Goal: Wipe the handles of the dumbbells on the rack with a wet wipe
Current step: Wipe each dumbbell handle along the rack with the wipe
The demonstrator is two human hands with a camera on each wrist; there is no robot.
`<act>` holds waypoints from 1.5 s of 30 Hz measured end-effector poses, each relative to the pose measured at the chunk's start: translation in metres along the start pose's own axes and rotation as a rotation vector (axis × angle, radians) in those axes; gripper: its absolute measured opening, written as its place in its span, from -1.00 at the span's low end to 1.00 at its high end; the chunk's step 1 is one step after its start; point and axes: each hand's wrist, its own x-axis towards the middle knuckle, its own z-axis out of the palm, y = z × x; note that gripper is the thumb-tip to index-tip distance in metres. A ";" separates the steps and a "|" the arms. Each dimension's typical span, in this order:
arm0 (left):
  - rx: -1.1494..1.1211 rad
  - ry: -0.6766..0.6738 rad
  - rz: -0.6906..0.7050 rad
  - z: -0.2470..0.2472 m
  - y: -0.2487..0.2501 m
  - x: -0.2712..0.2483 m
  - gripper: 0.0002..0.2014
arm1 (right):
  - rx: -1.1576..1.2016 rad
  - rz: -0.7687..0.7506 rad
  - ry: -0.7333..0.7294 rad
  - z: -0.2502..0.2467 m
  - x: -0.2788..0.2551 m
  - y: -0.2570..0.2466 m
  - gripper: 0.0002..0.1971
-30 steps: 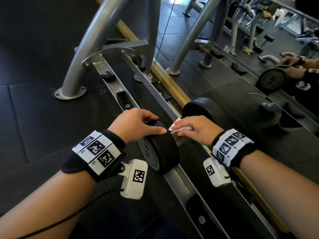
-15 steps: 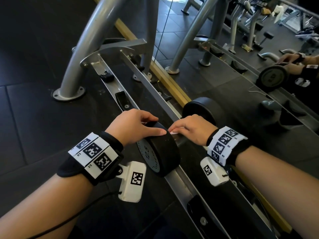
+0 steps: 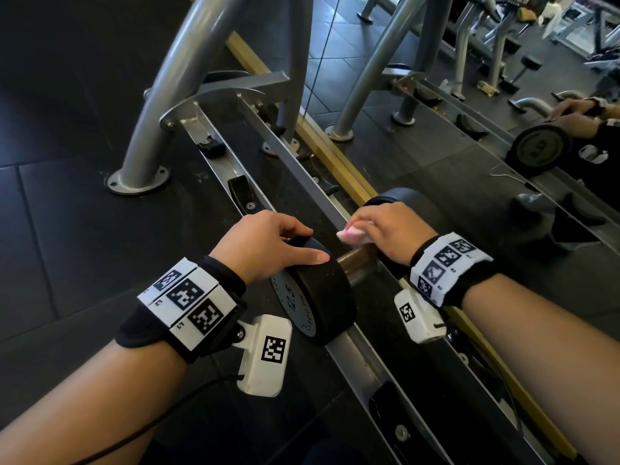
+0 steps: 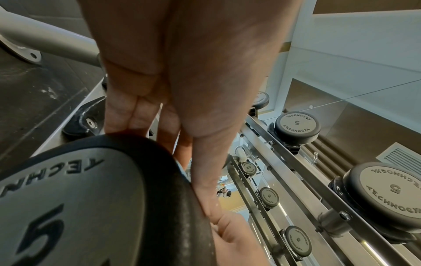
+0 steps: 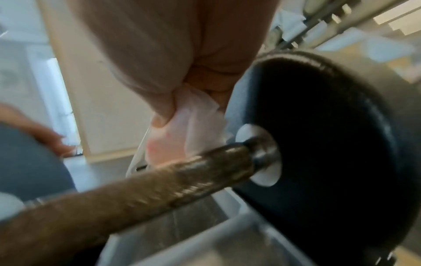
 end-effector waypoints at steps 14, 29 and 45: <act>-0.004 0.005 -0.006 0.002 -0.003 0.002 -0.45 | 0.161 -0.014 0.105 0.001 0.001 -0.002 -0.82; -0.012 0.000 -0.003 0.001 -0.003 0.000 -0.44 | 0.285 -0.021 -0.078 0.019 -0.001 0.008 -0.79; -0.012 0.043 0.007 0.004 -0.003 -0.001 -0.46 | 0.286 -0.039 -0.087 0.023 -0.004 0.004 -0.77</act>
